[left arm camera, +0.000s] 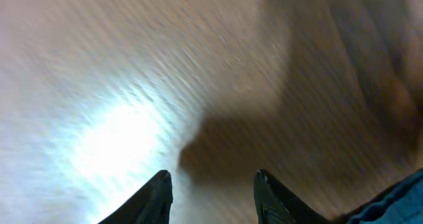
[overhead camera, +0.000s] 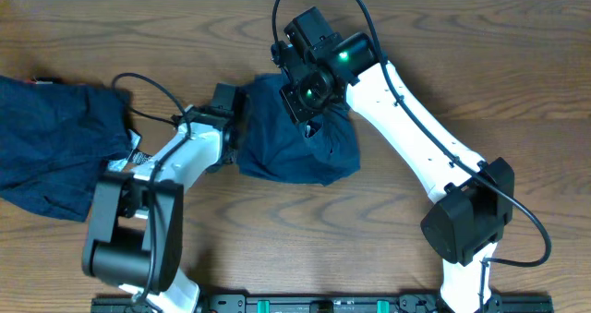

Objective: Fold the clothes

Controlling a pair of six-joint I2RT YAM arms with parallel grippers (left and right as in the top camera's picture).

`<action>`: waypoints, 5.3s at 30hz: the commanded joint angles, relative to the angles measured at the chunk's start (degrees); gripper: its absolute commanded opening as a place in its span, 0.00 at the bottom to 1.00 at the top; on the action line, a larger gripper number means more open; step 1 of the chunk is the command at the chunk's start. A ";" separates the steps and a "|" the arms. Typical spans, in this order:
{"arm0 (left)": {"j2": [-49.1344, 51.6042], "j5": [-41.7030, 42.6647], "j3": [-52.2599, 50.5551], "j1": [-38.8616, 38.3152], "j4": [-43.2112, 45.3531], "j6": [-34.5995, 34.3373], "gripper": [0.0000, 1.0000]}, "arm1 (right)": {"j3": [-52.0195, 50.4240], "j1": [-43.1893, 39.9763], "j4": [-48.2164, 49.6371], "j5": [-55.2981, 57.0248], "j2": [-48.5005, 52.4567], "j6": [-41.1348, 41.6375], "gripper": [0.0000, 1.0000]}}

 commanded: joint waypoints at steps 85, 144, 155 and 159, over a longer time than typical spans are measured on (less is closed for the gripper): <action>-4.02 42.27 -3.04 19.06 -5.31 31.56 0.95 | 0.83 -15.98 -7.50 -0.72 1.57 -10.80 0.99; 26.49 64.72 -5.73 14.97 29.86 13.27 0.06 | 0.83 -16.31 -8.46 -3.04 1.57 -12.87 0.99; 0.15 58.07 -5.68 14.97 30.08 13.68 0.06 | 0.83 -16.31 -8.17 -3.04 1.57 -12.87 0.99; -12.22 53.24 -5.57 14.99 28.81 13.66 0.06 | 0.83 -16.31 -7.78 -3.04 1.57 -12.46 0.99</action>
